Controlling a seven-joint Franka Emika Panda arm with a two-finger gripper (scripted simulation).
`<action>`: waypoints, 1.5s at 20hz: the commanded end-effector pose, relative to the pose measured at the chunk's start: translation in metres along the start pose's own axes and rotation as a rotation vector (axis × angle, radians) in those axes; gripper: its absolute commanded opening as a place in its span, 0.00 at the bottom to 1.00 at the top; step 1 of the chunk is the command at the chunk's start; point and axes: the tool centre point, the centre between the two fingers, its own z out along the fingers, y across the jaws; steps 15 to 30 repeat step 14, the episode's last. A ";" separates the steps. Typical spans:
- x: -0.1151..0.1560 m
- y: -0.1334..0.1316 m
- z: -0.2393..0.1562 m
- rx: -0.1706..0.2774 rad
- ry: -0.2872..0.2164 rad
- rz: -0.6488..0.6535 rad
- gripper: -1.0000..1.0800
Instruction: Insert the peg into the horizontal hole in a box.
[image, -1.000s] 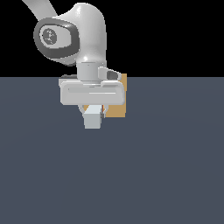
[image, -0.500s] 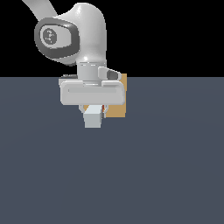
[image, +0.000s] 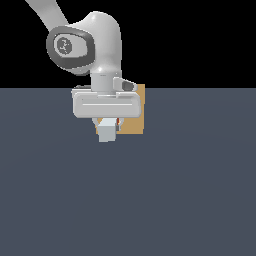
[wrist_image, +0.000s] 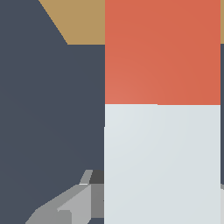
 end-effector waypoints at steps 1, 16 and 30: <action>0.020 0.001 -0.002 -0.005 0.001 -0.002 0.00; 0.081 0.002 -0.004 -0.008 0.001 -0.002 0.00; 0.081 0.002 -0.004 -0.008 0.001 -0.002 0.00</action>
